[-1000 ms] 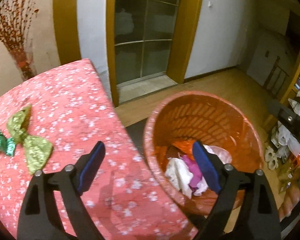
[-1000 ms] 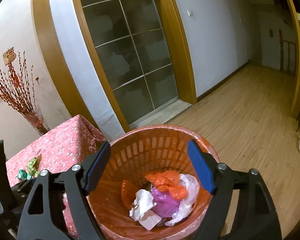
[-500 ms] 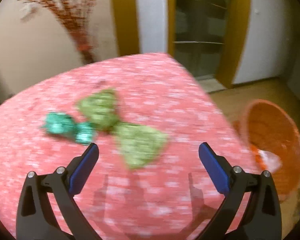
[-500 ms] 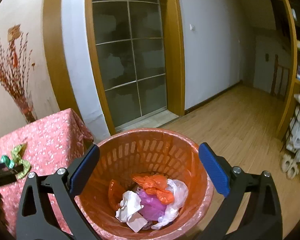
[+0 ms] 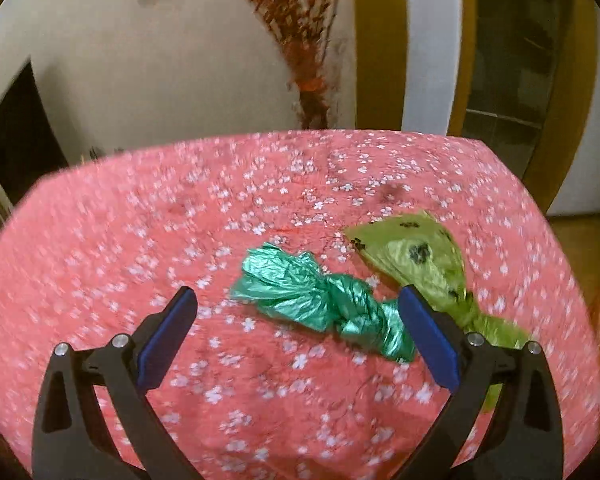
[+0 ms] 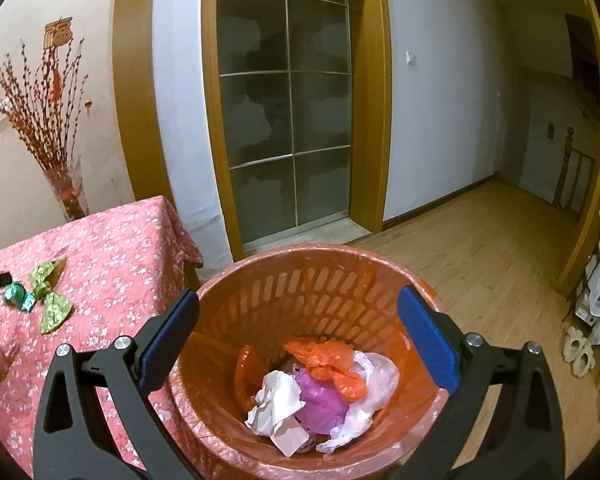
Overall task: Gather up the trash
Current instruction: 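Grasp the green plastic bag with the left tool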
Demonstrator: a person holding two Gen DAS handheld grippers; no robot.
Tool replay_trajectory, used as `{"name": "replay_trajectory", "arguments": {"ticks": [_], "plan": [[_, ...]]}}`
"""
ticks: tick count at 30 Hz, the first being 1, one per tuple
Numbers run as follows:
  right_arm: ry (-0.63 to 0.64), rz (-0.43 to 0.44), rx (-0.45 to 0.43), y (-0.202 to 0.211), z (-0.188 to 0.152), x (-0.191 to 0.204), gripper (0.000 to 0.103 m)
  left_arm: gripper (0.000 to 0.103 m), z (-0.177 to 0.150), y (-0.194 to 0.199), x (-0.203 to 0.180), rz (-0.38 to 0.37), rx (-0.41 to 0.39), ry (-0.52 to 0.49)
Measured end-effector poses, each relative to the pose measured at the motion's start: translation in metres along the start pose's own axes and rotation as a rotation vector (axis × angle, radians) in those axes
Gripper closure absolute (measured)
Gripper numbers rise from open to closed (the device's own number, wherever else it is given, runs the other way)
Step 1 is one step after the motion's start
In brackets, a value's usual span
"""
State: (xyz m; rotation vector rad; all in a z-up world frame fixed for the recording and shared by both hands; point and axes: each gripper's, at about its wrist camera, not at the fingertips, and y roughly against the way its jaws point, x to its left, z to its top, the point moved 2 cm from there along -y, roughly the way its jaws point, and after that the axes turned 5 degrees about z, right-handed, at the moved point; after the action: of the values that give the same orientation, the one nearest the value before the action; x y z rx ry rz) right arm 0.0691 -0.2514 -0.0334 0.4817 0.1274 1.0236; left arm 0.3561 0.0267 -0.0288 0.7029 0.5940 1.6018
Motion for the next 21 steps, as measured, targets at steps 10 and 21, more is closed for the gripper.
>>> {"name": "replay_trajectory", "arguments": {"ticks": [10, 21], "plan": [[-0.008, 0.02, 0.02, -0.003, -0.003, 0.003, 0.005, 0.021, -0.006, -0.02, -0.013, 0.014, 0.095, 0.027], [0.018, 0.056, 0.035, -0.005, -0.005, 0.02, 0.005, 0.062, -0.014, -0.035, -0.02, -0.016, 0.149, 0.031]]}}
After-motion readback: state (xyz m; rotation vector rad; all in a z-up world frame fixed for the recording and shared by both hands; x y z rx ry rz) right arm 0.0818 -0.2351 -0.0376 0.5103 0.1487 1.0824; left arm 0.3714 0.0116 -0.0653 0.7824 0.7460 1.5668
